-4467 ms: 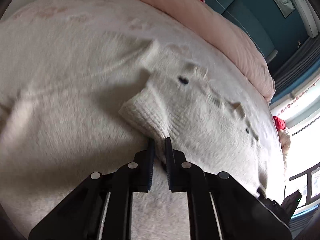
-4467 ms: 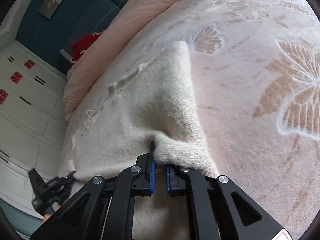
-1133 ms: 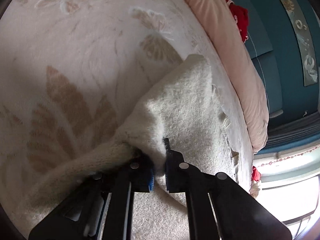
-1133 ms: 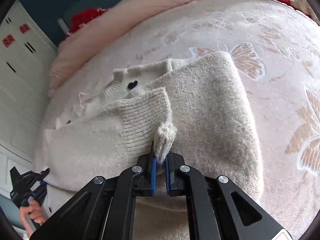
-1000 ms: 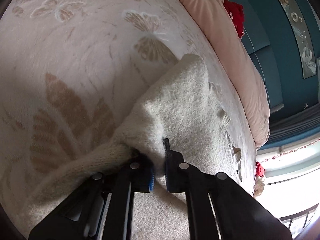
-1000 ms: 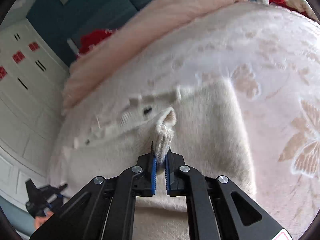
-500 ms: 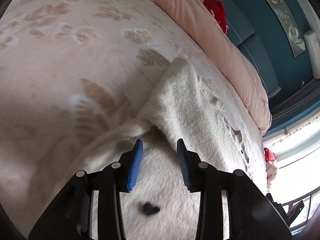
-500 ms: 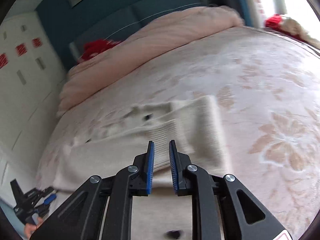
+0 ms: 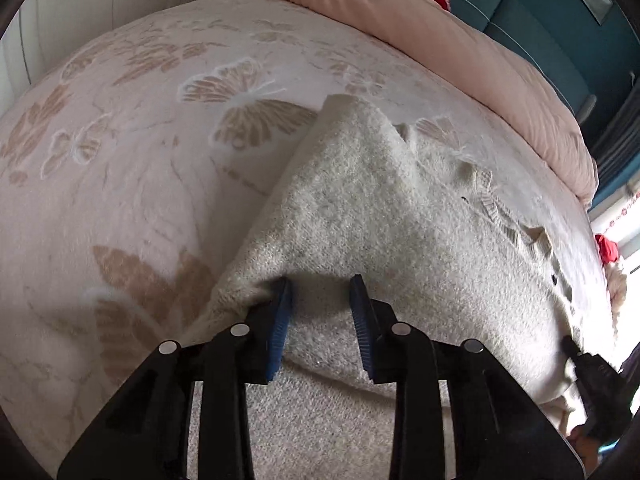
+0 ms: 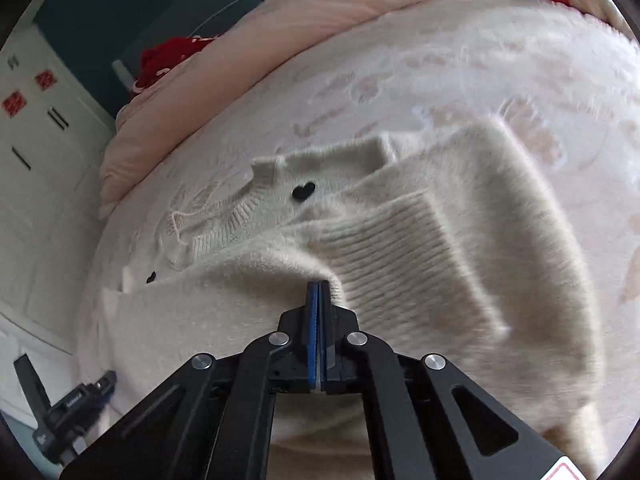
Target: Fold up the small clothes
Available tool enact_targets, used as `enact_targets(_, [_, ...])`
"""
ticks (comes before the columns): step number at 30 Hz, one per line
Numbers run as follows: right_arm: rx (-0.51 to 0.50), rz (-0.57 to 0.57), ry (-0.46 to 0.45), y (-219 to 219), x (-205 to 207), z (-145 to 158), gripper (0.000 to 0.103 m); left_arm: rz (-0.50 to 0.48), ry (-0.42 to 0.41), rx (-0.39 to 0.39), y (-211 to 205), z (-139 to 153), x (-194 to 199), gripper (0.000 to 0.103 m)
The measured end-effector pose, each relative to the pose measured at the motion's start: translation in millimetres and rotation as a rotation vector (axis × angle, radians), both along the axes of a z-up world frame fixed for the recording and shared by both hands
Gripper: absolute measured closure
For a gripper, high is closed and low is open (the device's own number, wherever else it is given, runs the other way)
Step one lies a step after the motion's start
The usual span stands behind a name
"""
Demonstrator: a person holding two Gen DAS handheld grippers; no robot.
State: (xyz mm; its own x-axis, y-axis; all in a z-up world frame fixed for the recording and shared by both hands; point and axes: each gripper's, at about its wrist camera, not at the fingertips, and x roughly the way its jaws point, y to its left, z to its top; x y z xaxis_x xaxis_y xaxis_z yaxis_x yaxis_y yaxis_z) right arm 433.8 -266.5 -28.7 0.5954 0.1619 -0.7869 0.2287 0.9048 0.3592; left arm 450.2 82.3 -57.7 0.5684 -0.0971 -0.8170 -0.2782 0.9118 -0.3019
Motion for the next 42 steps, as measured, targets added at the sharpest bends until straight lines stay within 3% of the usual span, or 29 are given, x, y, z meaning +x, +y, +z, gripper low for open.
enact_targets(2, [-0.120, 0.090, -0.020, 10.6, 2.7, 6.8, 0.101, -0.005, -0.012, 0.022, -3.0, -0.5, -2.1, 0.073])
enact_targets(3, [-0.208, 0.081, 0.010, 7.6, 7.3, 3.9, 0.101, -0.007, -0.011, 0.031, -3.4, -0.6, -2.9, 0.073])
enact_targets(4, [-0.218, 0.033, 0.035, -6.3, 8.7, 3.5, 0.099, -0.008, -0.010, 0.039, -4.3, -0.8, -3.0, 0.074])
enact_targets(6, [-0.104, -0.099, 0.025, -45.1, 9.8, 4.8, 0.095, -0.010, -0.004, 0.042, -4.7, -0.4, -1.8, 0.074])
enact_targets(7, [-0.061, -0.146, 0.028, -57.7, 10.7, 5.2, 0.082, -0.012, -0.002, 0.043, -4.9, -0.7, -1.1, 0.074])
enact_targets(8, [-0.035, -0.155, 0.037, -62.6, 8.4, 2.5, 0.055, -0.014, 0.000, 0.044, -4.8, -0.7, -0.5, 0.074])
enact_targets(9, [-0.013, -0.132, 0.049, -63.1, 14.2, -0.8, 0.046, -0.016, 0.002, 0.049, -5.4, -0.6, -0.4, 0.073])
enact_targets(10, [-0.007, -0.093, 0.063, -60.2, 21.0, -3.9, 0.044, -0.018, 0.003, 0.058, -6.8, -0.2, -0.6, 0.073])
enact_targets(12, [-0.077, -0.036, 0.077, -49.5, 27.2, -4.7, 0.052, -0.023, 0.004, 0.083, -10.7, 0.4, -0.8, 0.073])
enact_targets(13, [-0.112, 0.006, 0.070, -41.0, 29.6, -2.4, 0.093, -0.025, 0.005, 0.092, -11.7, 0.6, -0.7, 0.073])
enact_targets(14, [-0.135, 0.020, 0.066, -36.8, 31.8, 2.8, 0.095, -0.028, 0.009, 0.098, -12.4, 0.7, -0.5, 0.073])
enact_targets(17, [-0.130, -0.033, -0.076, -50.7, 20.6, 30.0, 0.098, -0.039, 0.018, 0.105, -12.4, 0.9, 0.7, 0.073])
enact_targets(18, [-0.156, -0.054, -0.085, -55.2, 18.7, 29.8, 0.098, -0.047, 0.023, 0.117, -13.5, 0.9, 1.4, 0.073])
enact_targets(20, [-0.177, -0.008, 0.092, -57.3, 38.1, -7.6, 0.098, -0.059, 0.030, 0.150, -17.7, 1.2, 2.5, 0.073])
enact_targets(21, [-0.192, 0.016, 0.120, -55.7, 39.6, -14.1, 0.097, -0.061, 0.033, 0.159, -19.1, 1.2, 2.7, 0.073])
enact_targets(22, [-0.219, 0.016, 0.071, -52.1, 33.1, -3.6, 0.095, -0.062, 0.034, 0.165, -19.8, 1.1, 2.7, 0.073])
enact_targets(25, [-0.154, -0.005, -0.045, -41.4, 8.2, 34.3, 0.092, -0.062, 0.037, 0.158, -19.9, 0.8, 2.7, 0.073])
enact_targets(28, [-0.145, 0.089, -0.116, -11.1, -12.9, 57.6, 0.090, -0.065, 0.036, 0.163, -20.6, 0.2, 2.7, 0.073])
enact_targets(30, [-0.160, 0.172, -0.061, 7.1, -10.4, 43.4, 0.093, -0.067, 0.034, 0.171, -21.4, 0.3, 1.9, 0.073])
enact_targets(32, [-0.232, 0.171, 0.076, 6.4, -3.0, 5.3, 0.097, -0.067, 0.039, 0.171, -20.5, 0.9, 2.3, 0.073])
enact_targets(33, [-0.220, 0.154, 0.109, -2.1, -3.5, -8.7, 0.100, -0.070, 0.042, 0.170, -20.2, 1.4, 2.8, 0.073])
enact_targets(35, [-0.128, 0.098, 0.066, -16.6, -14.6, 0.5, 0.100, -0.076, 0.047, 0.170, -19.6, 1.9, 3.4, 0.073])
enact_targets(38, [-0.104, 0.044, -0.023, -30.5, -34.7, 21.8, 0.093, -0.088, 0.043, 0.171, -18.3, 1.8, 3.1, 0.073])
enact_targets(40, [-0.168, 0.049, 0.095, -41.4, -33.8, -0.9, 0.089, -0.091, 0.030, 0.160, -16.7, 2.6, 0.2, 0.073])
enact_targets(42, [-0.096, 0.030, 0.087, -58.2, -50.5, 4.1, 0.088, -0.093, 0.021, 0.099, -9.8, 8.2, -9.0, 0.073])
